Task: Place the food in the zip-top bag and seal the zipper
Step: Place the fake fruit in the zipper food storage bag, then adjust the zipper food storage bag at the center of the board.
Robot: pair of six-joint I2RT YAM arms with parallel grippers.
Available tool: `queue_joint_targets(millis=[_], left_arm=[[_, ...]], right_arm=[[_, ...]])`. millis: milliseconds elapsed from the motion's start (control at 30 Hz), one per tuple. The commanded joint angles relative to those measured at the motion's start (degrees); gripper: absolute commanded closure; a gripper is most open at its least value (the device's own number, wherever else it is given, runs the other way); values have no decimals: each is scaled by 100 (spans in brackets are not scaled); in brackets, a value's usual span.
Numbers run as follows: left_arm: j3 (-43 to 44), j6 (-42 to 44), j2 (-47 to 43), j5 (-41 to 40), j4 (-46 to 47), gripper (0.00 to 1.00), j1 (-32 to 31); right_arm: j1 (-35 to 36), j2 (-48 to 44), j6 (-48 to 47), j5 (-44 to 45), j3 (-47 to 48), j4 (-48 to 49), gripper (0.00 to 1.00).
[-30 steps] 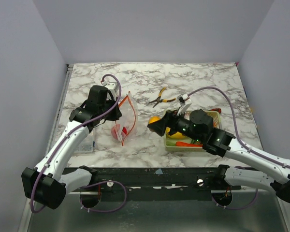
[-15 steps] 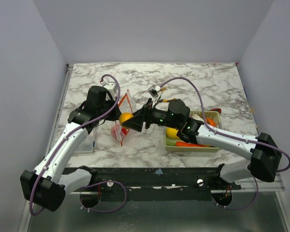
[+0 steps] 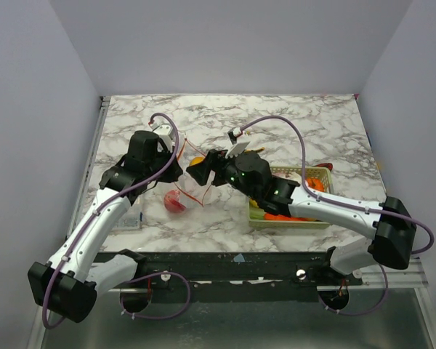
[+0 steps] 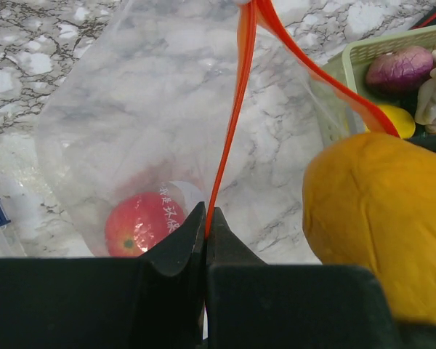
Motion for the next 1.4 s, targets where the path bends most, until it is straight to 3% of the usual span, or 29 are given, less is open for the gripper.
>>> queue_joint_targets(millis=[0, 300, 433, 533, 667, 900, 1033, 1133, 1367], left_arm=[[-103, -6, -214, 115, 184, 100, 39], [-140, -41, -266, 144, 233, 100, 89], [-133, -41, -259, 179, 234, 100, 115], [-149, -41, -287, 141, 231, 100, 126], [-170, -41, -334, 92, 245, 100, 139], [-159, -76, -283, 242, 262, 100, 187], [-177, -76, -305, 218, 255, 100, 205], [-177, -76, -299, 222, 263, 100, 207], [-177, -107, -263, 300, 275, 100, 248]], right_arm=[[22, 236, -36, 779, 288, -617, 73], [99, 345, -42, 798, 437, -753, 47], [101, 544, -3, 625, 556, -439, 27], [106, 705, 48, 765, 915, -905, 15], [107, 567, 145, 855, 896, -1202, 7], [111, 257, 111, 1017, 970, -1997, 4], [108, -41, 223, 1193, 859, -2384, 11], [108, -234, 380, 1201, 575, -2459, 17], [108, -192, 519, 897, 214, -2134, 21]])
